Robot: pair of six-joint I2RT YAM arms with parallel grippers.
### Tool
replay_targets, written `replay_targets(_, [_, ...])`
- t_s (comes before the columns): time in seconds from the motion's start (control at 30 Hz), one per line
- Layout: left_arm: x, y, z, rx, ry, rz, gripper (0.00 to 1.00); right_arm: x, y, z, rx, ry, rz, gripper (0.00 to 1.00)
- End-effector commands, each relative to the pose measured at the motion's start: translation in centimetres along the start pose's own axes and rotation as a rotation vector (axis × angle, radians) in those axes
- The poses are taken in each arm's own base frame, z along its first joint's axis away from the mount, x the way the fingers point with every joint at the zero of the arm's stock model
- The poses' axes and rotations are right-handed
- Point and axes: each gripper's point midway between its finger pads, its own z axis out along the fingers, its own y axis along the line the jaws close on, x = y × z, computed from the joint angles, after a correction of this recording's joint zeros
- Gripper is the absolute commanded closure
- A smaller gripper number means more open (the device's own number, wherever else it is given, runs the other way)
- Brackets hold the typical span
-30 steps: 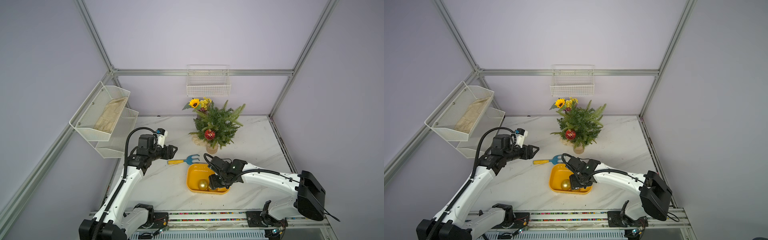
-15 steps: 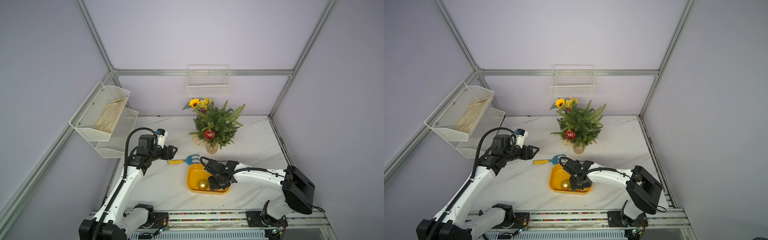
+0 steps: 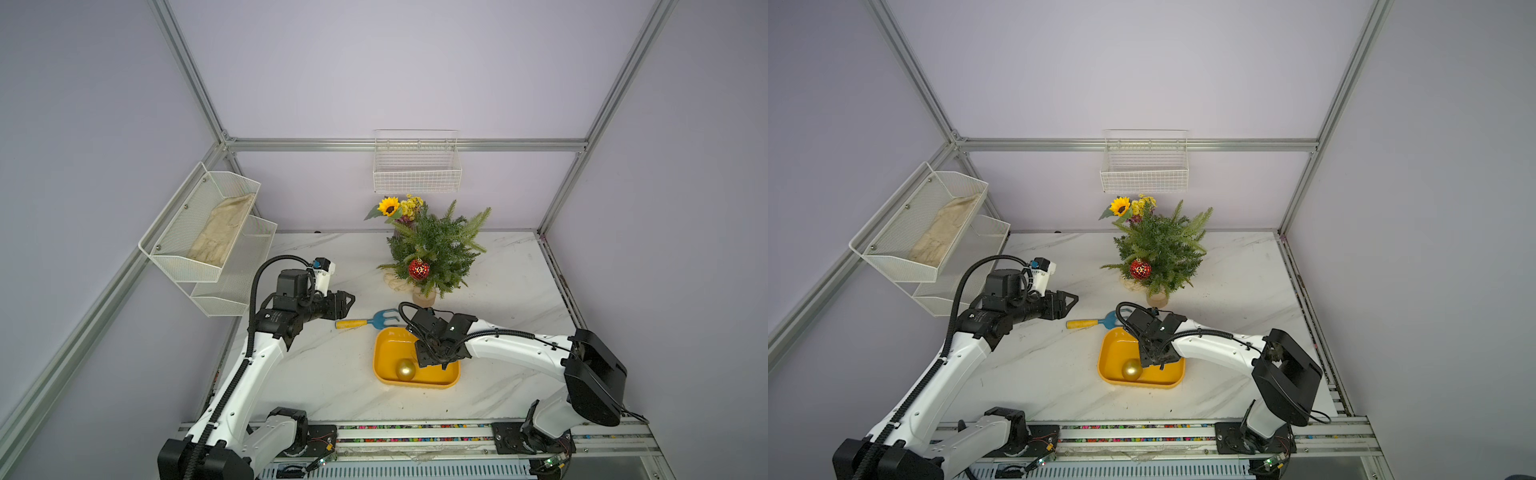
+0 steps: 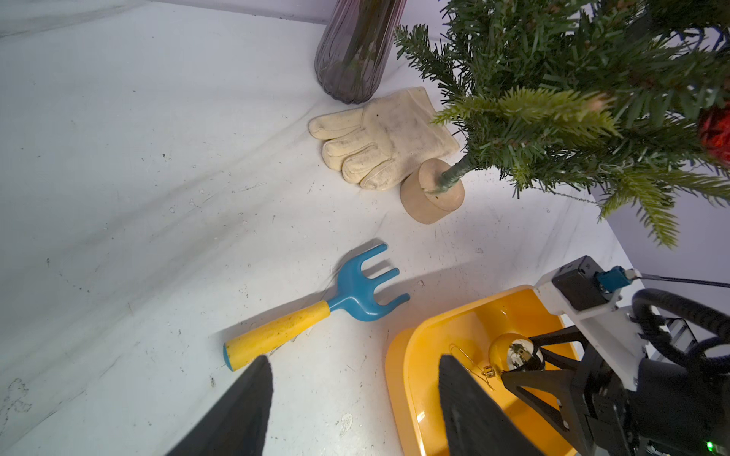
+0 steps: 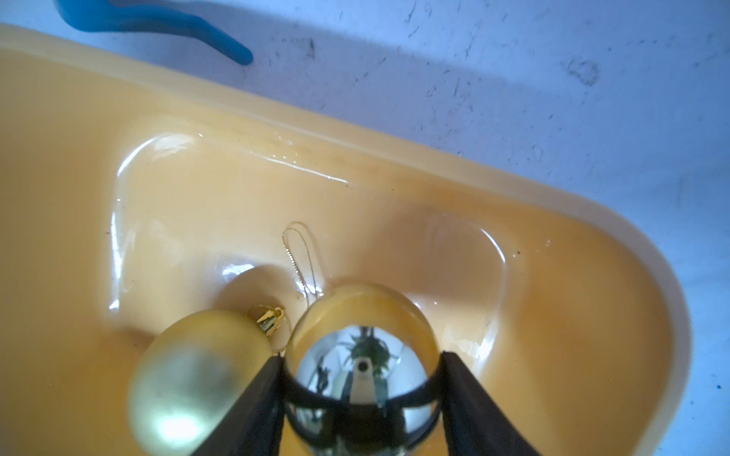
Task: Decorate the small christmas tree with ornaments
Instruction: Pick up an ornament from the container, then hang an ornament on the christmas tree.
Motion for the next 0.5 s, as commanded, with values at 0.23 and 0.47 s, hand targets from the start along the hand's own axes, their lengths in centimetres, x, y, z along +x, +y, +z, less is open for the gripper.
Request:
replay_targets(0.23, [-0.8, -0.2, -0.6, -0.001, -0.032, 0.020, 0.33, -2.8, 0.3, -4.2, -0.108, -0.116, 0.066, 0.42])
replay_targets(0.47, [-0.8, -0.2, -0.6, 0.002, -0.032, 0.020, 0.33, -3.8, 0.2, -7.5, -0.171, -0.179, 0.090, 0.42])
